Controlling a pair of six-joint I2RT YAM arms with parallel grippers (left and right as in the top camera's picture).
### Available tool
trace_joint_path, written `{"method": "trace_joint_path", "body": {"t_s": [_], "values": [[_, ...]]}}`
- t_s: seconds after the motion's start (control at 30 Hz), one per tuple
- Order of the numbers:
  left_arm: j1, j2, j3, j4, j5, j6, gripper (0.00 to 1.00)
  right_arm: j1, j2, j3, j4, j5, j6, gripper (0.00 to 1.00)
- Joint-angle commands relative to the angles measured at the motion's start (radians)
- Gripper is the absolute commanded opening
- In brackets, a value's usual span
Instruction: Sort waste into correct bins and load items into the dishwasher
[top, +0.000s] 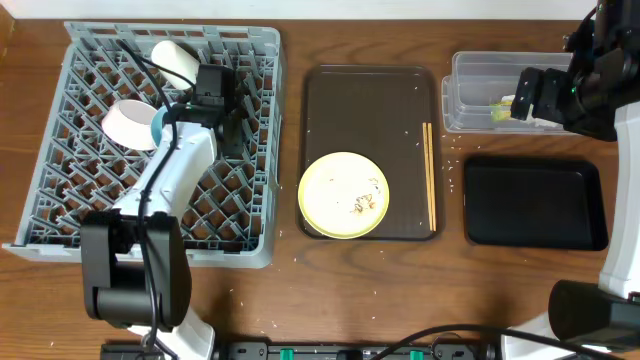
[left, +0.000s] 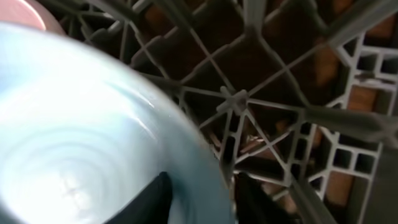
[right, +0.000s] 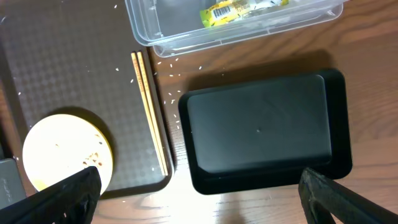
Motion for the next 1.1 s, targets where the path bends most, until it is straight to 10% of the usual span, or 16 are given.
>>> {"method": "trace_joint_path", "body": {"t_s": [0.0,0.2,0.57,1.07], "values": [[0.007,0.009,0.008,0.014,-0.023,-0.009,0.27,-0.001,-0.023,0.001,0.000,0.006,-0.014,0.99],[0.007,-0.012,0.016,0.021,-0.023,-0.043,0.08,-0.001,-0.023,0.001,0.000,0.006,-0.014,0.99],[0.015,-0.179,0.017,0.055,-0.009,-0.163,0.08,-0.001,-0.023,0.001,0.000,0.006,-0.014,0.99],[0.302,-0.221,0.016,0.062,0.669,-0.550,0.07,-0.001,-0.023,0.001,0.000,0.006,-0.014,0.99]]}}
